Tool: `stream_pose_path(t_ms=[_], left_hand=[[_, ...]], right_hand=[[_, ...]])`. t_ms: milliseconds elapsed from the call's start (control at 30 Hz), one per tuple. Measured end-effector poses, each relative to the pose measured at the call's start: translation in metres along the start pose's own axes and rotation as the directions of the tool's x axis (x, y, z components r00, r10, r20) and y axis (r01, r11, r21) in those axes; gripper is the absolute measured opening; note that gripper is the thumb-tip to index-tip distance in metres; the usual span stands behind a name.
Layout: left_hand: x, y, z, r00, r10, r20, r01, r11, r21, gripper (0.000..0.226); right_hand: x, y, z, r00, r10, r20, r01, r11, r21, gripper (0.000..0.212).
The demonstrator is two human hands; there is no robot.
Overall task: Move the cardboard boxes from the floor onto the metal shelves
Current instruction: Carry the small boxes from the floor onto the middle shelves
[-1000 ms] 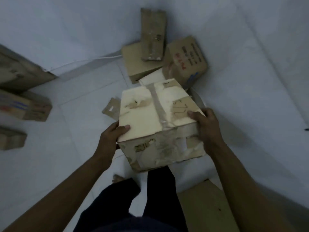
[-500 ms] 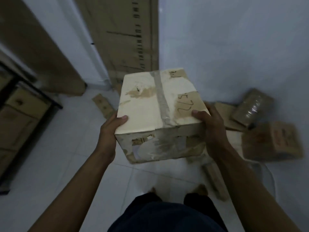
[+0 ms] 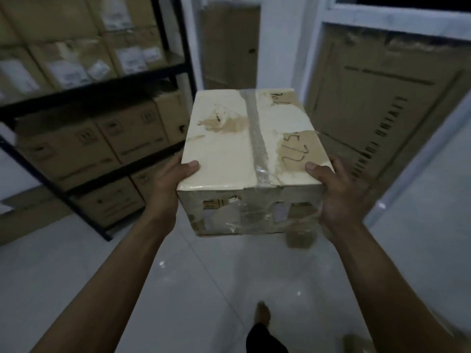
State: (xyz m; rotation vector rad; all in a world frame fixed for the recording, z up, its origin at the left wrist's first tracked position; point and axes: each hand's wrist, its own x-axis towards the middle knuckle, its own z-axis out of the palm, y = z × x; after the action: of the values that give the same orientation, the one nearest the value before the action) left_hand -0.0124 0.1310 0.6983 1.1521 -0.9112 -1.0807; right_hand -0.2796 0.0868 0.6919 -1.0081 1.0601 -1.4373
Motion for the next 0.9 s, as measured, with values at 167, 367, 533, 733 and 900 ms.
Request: stream_pose_path(t_ms=[167,367,533,733,900], left_hand=[[0.052,0.06,-0.039,0.977,0.184,-0.104,-0.179,0.982,0.055,0.042],[0.11,0.125,-0.076,0.903,0.336,-0.266,-0.302,0.939,0.162,0.068],[0.146,0.164,-0.124,0.825,0.45,-0.342,-0.389,0.891,0.234,0.049],[0.184,0.219,-0.201,0.736,0.587,-0.337,-0.491,0.806,0.332,0.047],[0.233,0.28,-0.284,0.666,0.706,-0.241,-0.619,0.703,0.35,0.047]], right_hand=[[0.087,-0.015,0.09,0.978,-0.074,0.194,0.055,0.993,0.102,0.061],[0.175,-0.043,0.198,0.893,-0.171,0.415,0.104,0.978,0.179,0.049],[0.222,-0.057,0.291,0.799,-0.203,0.566,0.065,0.965,0.255,0.056],[0.248,-0.075,0.42,0.695,-0.288,0.658,0.082,0.942,0.326,0.052],[0.261,-0.089,0.535,0.652,-0.4,0.644,0.125,0.894,0.43,0.045]])
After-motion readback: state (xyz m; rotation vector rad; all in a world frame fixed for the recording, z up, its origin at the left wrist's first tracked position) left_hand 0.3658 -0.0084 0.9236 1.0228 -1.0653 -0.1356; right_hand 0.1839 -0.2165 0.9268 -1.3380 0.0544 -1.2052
